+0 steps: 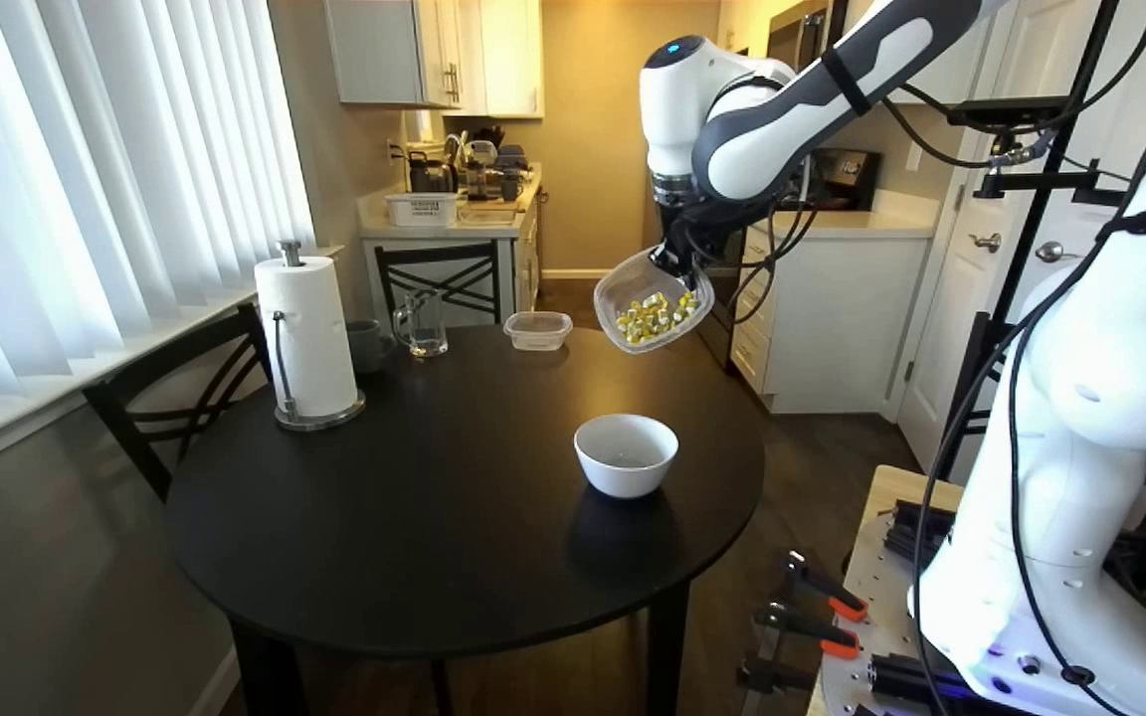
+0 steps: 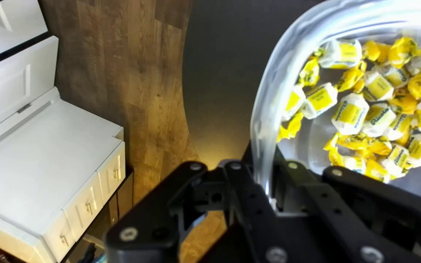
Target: Transfer the candy to the white bowl
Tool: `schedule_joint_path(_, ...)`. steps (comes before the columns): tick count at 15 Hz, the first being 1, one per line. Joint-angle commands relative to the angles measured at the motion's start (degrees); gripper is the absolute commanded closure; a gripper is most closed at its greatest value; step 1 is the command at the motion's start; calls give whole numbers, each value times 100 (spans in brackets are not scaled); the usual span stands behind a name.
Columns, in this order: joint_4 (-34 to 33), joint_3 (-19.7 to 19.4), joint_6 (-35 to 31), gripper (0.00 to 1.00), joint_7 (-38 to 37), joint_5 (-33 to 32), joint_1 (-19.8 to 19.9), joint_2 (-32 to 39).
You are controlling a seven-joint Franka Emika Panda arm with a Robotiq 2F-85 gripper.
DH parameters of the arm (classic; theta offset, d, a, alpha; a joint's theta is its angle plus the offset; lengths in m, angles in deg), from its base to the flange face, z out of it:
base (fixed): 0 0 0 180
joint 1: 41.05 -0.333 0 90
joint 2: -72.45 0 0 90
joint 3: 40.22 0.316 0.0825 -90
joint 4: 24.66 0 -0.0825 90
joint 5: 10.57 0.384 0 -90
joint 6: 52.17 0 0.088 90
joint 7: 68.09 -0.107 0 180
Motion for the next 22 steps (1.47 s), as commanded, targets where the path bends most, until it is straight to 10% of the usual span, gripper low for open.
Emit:
schedule_joint_path(1,-573,740,486,99,-180,872,139,478)
schedule_joint_path(12,-2914,755,1768,99,-573,2023,108,3096)
schedule_joint_path(22,-3698,525,2914,99,-465,1925,45,3519)
